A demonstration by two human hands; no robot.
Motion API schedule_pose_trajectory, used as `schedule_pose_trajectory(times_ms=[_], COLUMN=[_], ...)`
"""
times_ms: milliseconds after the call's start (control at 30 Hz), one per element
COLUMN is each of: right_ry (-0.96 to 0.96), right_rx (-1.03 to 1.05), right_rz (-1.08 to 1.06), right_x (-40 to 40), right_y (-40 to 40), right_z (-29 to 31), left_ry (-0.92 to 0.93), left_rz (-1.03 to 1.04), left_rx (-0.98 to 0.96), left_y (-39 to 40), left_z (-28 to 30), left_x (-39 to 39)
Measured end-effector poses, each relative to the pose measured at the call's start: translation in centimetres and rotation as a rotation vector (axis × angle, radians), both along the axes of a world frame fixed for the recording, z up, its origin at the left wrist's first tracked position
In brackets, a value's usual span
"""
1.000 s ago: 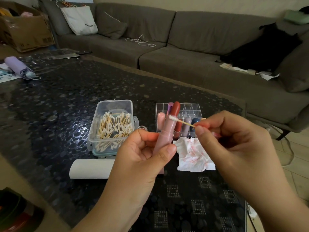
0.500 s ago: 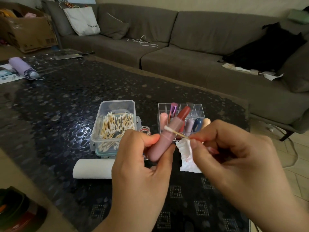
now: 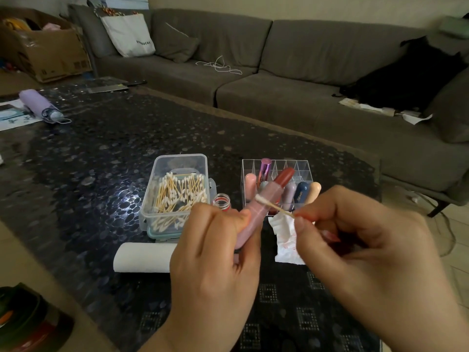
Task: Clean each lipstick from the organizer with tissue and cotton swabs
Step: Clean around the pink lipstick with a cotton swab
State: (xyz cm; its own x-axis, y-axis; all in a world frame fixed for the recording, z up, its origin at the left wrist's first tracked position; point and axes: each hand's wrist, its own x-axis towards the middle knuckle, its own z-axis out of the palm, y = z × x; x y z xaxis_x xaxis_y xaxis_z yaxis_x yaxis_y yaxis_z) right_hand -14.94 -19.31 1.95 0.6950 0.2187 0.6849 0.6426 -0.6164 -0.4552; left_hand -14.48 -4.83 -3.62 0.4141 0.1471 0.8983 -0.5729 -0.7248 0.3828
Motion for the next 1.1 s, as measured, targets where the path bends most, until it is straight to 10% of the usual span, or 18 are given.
schedule_pose_trajectory(times_ms=[367, 1100], right_ry=[0.053, 0.387], right_rx=[0.046, 0.357], right_rz=[0.010, 0.084], right_x=[0.0, 1.7], right_y=[0.1, -0.8], right_z=[0.0, -0.4], left_ry=[0.079, 0.820], left_rz=[-0.033, -0.896], left_rx=[-0.106, -0.993], left_y=[0.0, -0.8], left_z=[0.1, 1.0], left_x=[0.0, -0.2])
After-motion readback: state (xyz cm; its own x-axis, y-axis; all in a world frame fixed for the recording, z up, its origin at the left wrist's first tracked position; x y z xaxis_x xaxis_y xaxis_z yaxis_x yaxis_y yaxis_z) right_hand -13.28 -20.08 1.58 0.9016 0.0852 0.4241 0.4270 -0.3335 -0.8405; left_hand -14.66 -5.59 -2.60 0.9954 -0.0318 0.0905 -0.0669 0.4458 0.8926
